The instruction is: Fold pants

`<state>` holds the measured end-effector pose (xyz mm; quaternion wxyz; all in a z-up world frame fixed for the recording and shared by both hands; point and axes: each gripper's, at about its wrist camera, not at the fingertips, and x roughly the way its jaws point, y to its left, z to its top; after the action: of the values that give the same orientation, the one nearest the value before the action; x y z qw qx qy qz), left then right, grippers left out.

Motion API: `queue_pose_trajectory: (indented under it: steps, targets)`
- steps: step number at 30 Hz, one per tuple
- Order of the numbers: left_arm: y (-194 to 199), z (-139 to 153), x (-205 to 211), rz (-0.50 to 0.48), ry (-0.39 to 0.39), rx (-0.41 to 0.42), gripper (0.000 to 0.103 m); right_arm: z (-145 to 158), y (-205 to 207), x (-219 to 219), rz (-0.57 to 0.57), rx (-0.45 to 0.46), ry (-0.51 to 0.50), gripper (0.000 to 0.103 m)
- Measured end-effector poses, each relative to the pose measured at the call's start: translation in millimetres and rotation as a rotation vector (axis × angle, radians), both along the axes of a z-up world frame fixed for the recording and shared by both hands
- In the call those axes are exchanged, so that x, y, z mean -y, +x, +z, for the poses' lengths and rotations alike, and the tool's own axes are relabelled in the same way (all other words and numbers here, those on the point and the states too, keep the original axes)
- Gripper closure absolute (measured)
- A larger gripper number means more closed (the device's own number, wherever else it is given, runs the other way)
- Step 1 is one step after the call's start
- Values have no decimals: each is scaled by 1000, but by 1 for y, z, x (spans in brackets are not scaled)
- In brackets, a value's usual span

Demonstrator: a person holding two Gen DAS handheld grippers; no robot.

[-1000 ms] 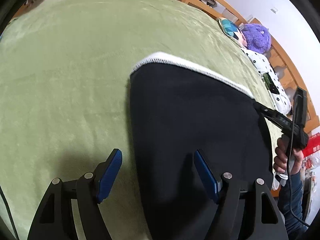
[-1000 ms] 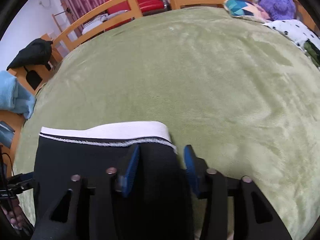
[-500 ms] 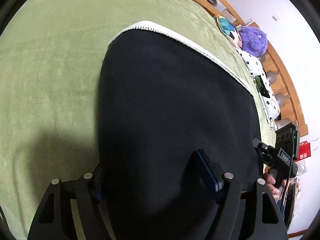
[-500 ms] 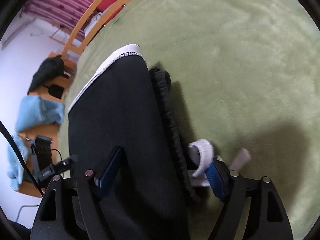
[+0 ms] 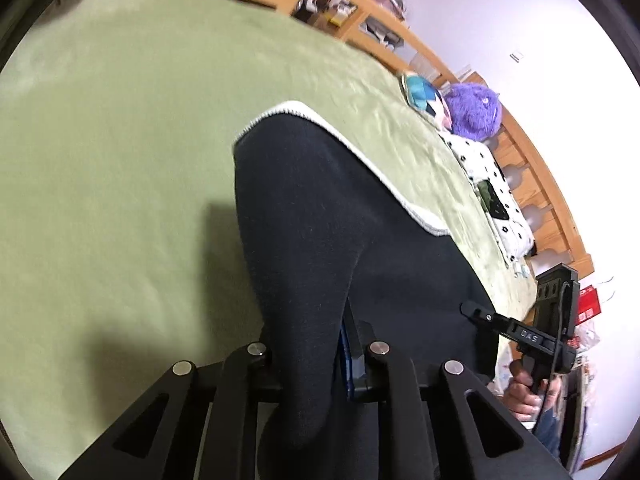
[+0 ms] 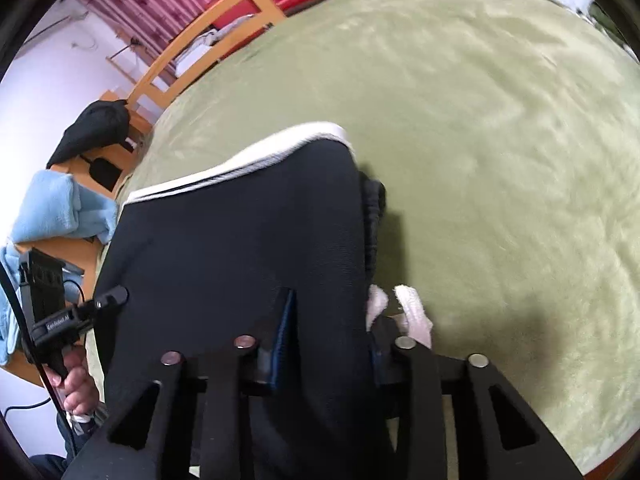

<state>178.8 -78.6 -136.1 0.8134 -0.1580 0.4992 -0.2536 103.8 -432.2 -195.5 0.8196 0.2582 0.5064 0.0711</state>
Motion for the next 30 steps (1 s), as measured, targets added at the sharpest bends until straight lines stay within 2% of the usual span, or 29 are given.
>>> queue_pose_trajectory:
  steps: [2, 4, 8, 11, 13, 14, 15, 16, 17, 18, 19, 20, 22, 25, 28, 30]
  targets:
    - [4, 14, -19, 13, 28, 32, 87, 7, 9, -19, 21, -9, 16, 81]
    - [6, 25, -41, 37, 69, 56, 87, 10, 22, -53, 69, -22, -12, 81]
    - [13, 29, -103, 122, 116, 38, 87, 10, 38, -104, 121, 6, 43, 82]
    - [18, 13, -143, 179, 118, -21, 86, -2, 45, -137, 130, 36, 108, 82]
    - [21, -10, -157, 189, 129, -95, 82, -13, 48, -155, 135, 23, 73, 80]
    - [21, -19, -159, 192, 145, -120, 77, -15, 47, -161, 133, 27, 29, 74]
    - [21, -29, -159, 196, 179, -141, 73, -17, 46, -163, 133, 34, -19, 70]
    - [18, -35, -156, 209, 265, -153, 67, -19, 43, -164, 143, 33, -85, 61]
    - [13, -34, -154, 227, 337, -137, 67, -19, 41, -164, 142, 25, -114, 52]
    - [3, -28, -151, 239, 407, -84, 66, -16, 36, -161, 136, 22, -133, 51]
    - [-3, -24, -147, 236, 425, -53, 54, -4, 25, -156, 119, 37, -172, 52]
    - [-13, -18, -143, 221, 422, -19, 41, 5, 17, -157, 110, 62, -199, 52]
    - [-28, -9, -132, 175, 372, 19, 40, 29, -1, -159, 93, 141, -253, 53]
    - [-48, -3, -120, 118, 304, 60, 40, 53, -26, -176, 117, 256, -251, 53]
    - [-72, -11, -114, 82, 289, 69, 39, 45, -37, -210, 201, 291, -253, 53]
    - [-83, -28, -108, 79, 330, 35, 39, 25, -43, -233, 245, 251, -310, 53]
